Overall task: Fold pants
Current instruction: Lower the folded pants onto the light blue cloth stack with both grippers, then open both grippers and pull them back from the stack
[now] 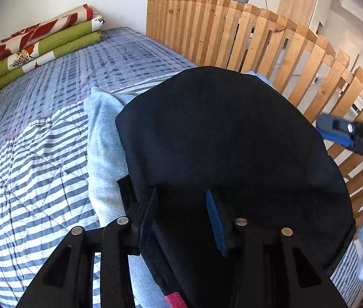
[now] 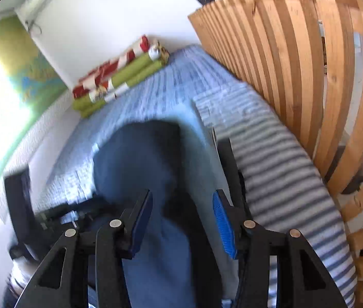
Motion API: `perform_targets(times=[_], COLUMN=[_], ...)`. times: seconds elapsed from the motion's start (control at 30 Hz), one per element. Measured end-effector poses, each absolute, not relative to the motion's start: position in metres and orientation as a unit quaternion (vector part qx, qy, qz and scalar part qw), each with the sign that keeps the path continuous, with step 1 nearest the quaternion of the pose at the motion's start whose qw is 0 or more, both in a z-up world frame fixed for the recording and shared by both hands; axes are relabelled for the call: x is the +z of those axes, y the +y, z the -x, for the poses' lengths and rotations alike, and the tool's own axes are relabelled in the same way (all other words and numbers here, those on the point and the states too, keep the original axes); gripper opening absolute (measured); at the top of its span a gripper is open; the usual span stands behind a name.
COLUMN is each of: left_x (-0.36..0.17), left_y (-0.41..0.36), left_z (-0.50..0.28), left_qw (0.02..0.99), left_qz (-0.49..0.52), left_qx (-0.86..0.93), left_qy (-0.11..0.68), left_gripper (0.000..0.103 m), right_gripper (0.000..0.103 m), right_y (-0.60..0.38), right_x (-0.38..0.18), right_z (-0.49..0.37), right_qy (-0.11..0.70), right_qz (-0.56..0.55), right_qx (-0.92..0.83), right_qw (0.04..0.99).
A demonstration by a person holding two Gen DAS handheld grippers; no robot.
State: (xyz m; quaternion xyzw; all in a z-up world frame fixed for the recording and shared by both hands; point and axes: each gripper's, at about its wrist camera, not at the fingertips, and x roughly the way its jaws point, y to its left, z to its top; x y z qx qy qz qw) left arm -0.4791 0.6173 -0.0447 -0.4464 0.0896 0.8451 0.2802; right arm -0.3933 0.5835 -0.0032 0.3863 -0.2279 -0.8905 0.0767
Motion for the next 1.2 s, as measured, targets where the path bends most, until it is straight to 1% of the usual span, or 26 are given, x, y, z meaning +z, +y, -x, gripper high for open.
perform_targets(times=[0.07,0.13,0.23,0.27,0.3,0.33,0.37,0.43,0.5,0.53,0.6,0.7,0.73,0.8,0.83,0.9,0.93,0.97,1.07,1.2], left_x=[-0.044,-0.044,-0.043,-0.043,-0.043,-0.043,-0.043,-0.045,-0.045,-0.045,-0.044,-0.041,-0.042,-0.043,-0.043,-0.041,-0.038,-0.033,-0.017,0.001], left_y=[0.616,0.614,0.615,0.615,0.614,0.614,0.613,0.614,0.617,0.618,0.618,0.616,0.616,0.616,0.616,0.611,0.608,0.604,0.584,0.547], left_z=[0.479,0.480,0.480,0.480,0.480,0.480,0.481,0.482,0.481,0.481,0.483,0.481,0.482,0.484,0.487,0.487,0.485,0.482,0.462,0.414], left_qw=[0.281,0.281,0.280,0.279,0.277,0.277,0.278,0.283,0.279,0.276,0.276,0.278,0.278,0.277,0.277,0.274,0.269,0.262,0.258,0.255], left_qz=[0.443,0.443,0.444,0.444,0.441,0.438,0.438,0.442,0.438,0.438,0.444,0.443,0.443,0.446,0.450,0.457,0.457,0.454,0.446,0.447], left_qx=[0.846,0.847,0.846,0.847,0.849,0.851,0.851,0.847,0.850,0.850,0.848,0.848,0.848,0.847,0.845,0.844,0.846,0.850,0.855,0.854], left_qy=[0.094,0.090,0.088,0.088,0.088,0.088,0.085,0.086,0.094,0.094,0.086,0.083,0.086,0.084,0.078,0.064,0.060,0.059,0.056,0.074], left_gripper=[0.043,0.043,0.043,0.043,0.043,0.044,0.045,0.045,0.046,0.046,0.046,0.046,0.046,0.046,0.046,0.046,0.046,0.046,0.047,0.047], right_gripper=[0.045,0.045,0.044,0.042,0.023,0.019,0.018,0.018,0.019,0.027,0.040,0.040,0.040,0.037,0.036,0.036,0.036,0.036,0.036,0.036], right_y=[0.590,0.594,0.594,0.594,0.592,0.588,0.582,0.561,0.543,0.539,0.550,0.574,0.576,0.571,0.562,0.549,0.548,0.553,0.569,0.564], right_x=[-0.001,-0.014,-0.027,-0.028,-0.025,-0.019,-0.007,0.005,0.003,0.001,0.009,0.030,0.033,0.035,0.025,-0.007,-0.019,-0.024,-0.017,0.004], right_z=[0.417,0.445,0.468,0.470,0.472,0.472,0.469,0.460,0.458,0.459,0.452,0.414,0.402,0.400,0.392,0.385,0.384,0.372,0.334,0.289], right_qy=[-0.255,-0.302,-0.305,-0.312,-0.321,-0.320,-0.292,-0.210,-0.106,-0.086,-0.096,-0.157,-0.167,-0.149,-0.120,-0.042,-0.021,-0.022,-0.071,-0.047], right_qz=[-0.402,-0.446,-0.468,-0.461,-0.446,-0.431,-0.404,-0.371,-0.395,-0.404,-0.390,-0.340,-0.327,-0.338,-0.362,-0.429,-0.444,-0.446,-0.448,-0.433], right_qx=[-0.875,-0.834,-0.825,-0.826,-0.829,-0.835,-0.858,-0.897,-0.911,-0.910,-0.916,-0.927,-0.930,-0.928,-0.923,-0.902,-0.896,-0.894,-0.891,-0.900], right_qw=[0.086,0.116,0.085,0.088,0.106,0.122,0.124,0.118,0.059,0.041,0.007,-0.015,-0.004,0.038,0.049,0.028,0.016,0.017,0.022,0.010])
